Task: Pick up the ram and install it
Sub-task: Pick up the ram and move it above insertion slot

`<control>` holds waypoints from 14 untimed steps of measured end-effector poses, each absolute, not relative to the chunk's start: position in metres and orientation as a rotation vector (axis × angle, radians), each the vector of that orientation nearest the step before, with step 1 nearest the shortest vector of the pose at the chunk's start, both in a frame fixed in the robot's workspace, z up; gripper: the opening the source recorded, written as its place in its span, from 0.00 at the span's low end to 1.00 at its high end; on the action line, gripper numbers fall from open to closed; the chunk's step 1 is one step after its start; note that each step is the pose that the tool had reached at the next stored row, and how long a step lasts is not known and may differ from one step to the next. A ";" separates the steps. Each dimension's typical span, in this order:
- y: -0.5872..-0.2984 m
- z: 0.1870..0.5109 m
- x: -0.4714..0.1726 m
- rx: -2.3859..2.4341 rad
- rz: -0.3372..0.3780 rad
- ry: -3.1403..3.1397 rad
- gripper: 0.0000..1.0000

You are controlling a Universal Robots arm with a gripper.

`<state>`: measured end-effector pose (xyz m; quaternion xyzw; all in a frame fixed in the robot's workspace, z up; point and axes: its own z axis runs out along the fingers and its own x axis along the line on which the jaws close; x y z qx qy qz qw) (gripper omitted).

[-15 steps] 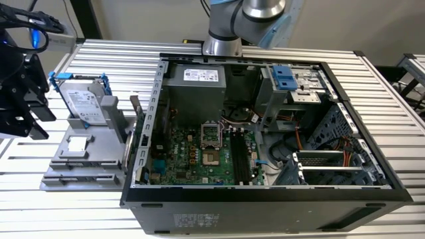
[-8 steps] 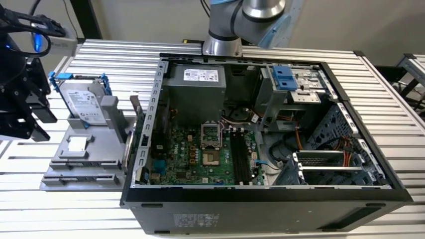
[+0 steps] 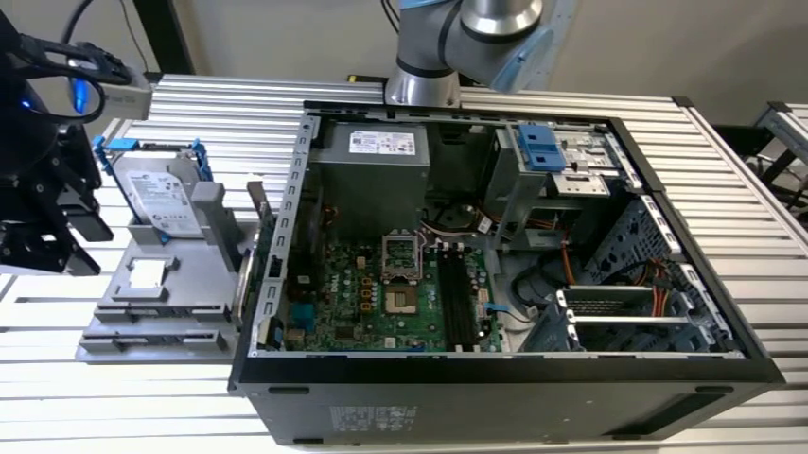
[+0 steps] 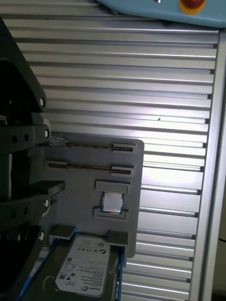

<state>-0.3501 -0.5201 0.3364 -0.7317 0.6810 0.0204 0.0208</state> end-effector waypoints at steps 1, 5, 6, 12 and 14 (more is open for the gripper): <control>-0.520 0.335 -0.350 -2.268 0.063 2.112 1.00; -0.520 0.328 -0.350 -2.267 0.063 2.113 1.00; -0.520 0.326 -0.350 -2.267 0.063 2.113 1.00; -0.520 0.316 -0.350 -2.265 0.061 2.113 1.00; -0.520 0.312 -0.350 -2.265 0.061 2.113 1.00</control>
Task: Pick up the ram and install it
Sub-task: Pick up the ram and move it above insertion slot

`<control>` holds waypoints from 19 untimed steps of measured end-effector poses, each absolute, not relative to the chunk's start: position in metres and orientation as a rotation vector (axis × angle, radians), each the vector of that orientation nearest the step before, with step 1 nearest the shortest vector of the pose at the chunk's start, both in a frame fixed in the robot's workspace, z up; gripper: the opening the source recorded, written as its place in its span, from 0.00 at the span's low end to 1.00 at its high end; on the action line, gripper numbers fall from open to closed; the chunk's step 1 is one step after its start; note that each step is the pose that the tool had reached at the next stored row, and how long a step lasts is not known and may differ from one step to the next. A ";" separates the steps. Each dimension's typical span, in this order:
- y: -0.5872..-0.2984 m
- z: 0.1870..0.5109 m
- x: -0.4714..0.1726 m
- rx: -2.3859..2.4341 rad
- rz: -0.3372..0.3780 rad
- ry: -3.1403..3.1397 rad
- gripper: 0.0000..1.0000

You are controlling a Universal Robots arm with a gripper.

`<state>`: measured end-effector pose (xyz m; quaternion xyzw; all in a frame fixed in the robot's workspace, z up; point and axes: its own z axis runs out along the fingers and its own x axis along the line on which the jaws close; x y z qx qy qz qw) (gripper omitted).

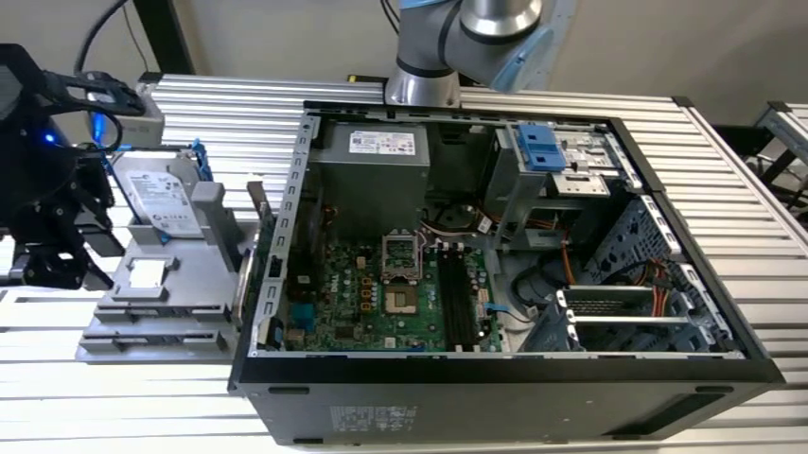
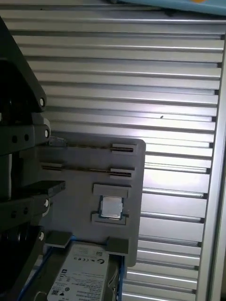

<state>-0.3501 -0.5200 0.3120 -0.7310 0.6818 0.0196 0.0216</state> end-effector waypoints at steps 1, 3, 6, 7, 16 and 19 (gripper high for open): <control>-0.520 0.310 -0.350 -2.265 0.061 2.113 1.00; -0.520 0.307 -0.350 -2.265 0.061 2.113 1.00; -0.520 0.301 -0.350 -2.265 0.061 2.114 1.00; -0.520 0.299 -0.350 -2.265 0.061 2.114 1.00; -0.519 0.283 -0.350 -2.263 0.060 2.115 1.00; -0.519 0.278 -0.350 -2.263 0.060 2.116 1.00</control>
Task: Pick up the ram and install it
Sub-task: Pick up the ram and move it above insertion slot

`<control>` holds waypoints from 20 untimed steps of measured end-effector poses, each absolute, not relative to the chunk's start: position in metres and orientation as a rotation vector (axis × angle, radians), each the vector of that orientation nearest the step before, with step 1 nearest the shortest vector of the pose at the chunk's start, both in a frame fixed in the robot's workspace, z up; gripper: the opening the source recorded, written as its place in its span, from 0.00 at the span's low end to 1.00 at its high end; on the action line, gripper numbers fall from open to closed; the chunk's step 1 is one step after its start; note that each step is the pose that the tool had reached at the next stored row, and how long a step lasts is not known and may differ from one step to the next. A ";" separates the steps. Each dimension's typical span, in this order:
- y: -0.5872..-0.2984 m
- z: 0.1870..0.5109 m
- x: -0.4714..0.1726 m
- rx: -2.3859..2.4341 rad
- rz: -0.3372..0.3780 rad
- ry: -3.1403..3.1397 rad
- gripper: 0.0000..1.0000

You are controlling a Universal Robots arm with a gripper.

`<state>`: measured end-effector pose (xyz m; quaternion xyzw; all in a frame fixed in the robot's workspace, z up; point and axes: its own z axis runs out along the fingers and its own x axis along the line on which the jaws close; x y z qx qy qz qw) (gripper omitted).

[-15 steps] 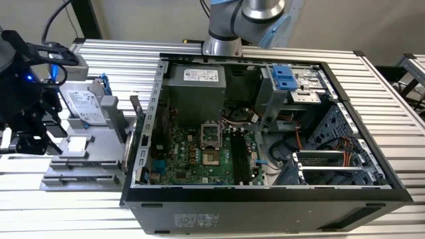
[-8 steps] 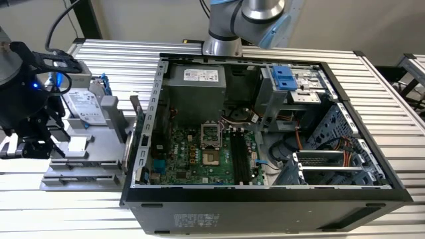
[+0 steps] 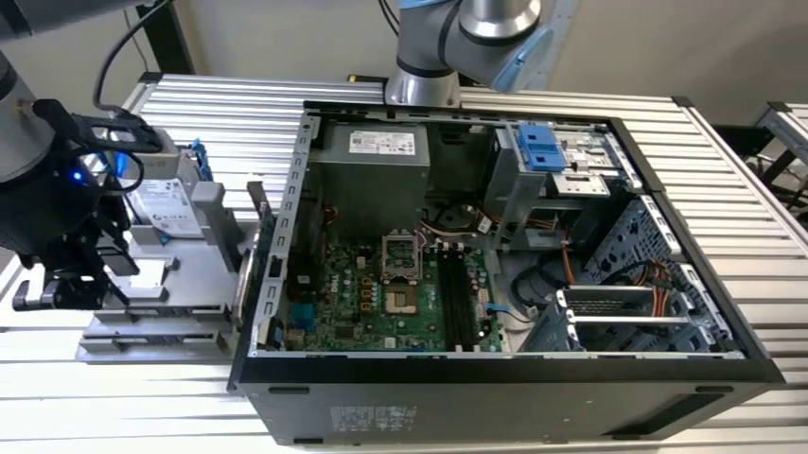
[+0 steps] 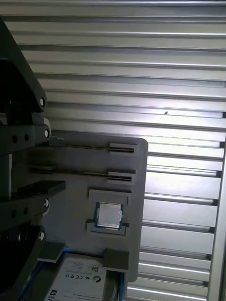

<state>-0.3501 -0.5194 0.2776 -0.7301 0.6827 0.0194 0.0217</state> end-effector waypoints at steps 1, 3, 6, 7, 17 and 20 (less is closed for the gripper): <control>-0.519 0.276 -0.350 -2.262 0.060 2.116 1.00; -0.519 0.272 -0.350 -2.262 0.060 2.116 1.00; -0.519 0.267 -0.350 -2.262 0.060 2.117 1.00; -0.519 0.265 -0.350 -2.261 0.060 2.117 1.00; -0.519 0.247 -0.350 -2.260 0.060 2.118 1.00; -0.519 0.242 -0.350 -2.260 0.059 2.119 1.00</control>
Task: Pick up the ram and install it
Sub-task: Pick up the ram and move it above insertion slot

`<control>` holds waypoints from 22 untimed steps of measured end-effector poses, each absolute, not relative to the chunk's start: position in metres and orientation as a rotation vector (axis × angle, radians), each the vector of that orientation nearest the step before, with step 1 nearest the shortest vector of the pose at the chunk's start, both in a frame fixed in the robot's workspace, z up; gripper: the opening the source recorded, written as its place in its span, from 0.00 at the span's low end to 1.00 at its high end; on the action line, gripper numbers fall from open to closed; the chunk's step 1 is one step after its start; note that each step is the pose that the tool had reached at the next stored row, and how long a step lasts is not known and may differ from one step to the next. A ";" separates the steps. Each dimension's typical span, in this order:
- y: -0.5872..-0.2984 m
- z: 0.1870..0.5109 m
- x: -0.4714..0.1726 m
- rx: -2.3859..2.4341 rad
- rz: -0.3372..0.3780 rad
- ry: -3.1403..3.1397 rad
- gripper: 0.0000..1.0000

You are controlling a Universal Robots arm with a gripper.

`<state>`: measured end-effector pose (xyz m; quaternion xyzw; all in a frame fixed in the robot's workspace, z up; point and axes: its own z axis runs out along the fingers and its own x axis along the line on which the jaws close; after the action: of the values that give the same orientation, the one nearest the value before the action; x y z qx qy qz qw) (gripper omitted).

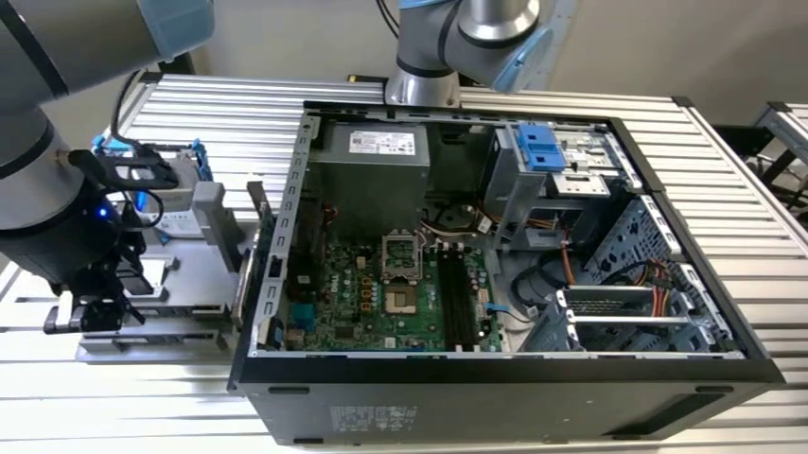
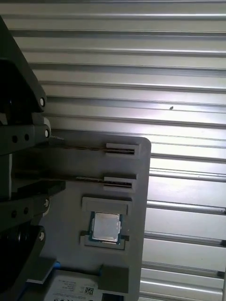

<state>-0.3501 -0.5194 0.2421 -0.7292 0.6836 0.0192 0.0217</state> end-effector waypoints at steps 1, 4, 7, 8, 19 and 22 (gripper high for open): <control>-0.519 0.240 -0.350 -2.259 0.059 2.119 1.00; -0.519 0.236 -0.350 -2.259 0.058 2.121 1.00; -0.520 0.233 -0.350 -2.258 0.057 2.123 1.00; -0.520 0.232 -0.350 -2.257 0.057 2.124 1.00; -0.522 0.220 -0.350 -2.237 0.068 2.157 1.00; -0.522 0.215 -0.348 -2.237 0.068 2.158 1.00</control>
<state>-0.3485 -0.5217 0.2150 -0.7195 0.6940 0.0220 0.0164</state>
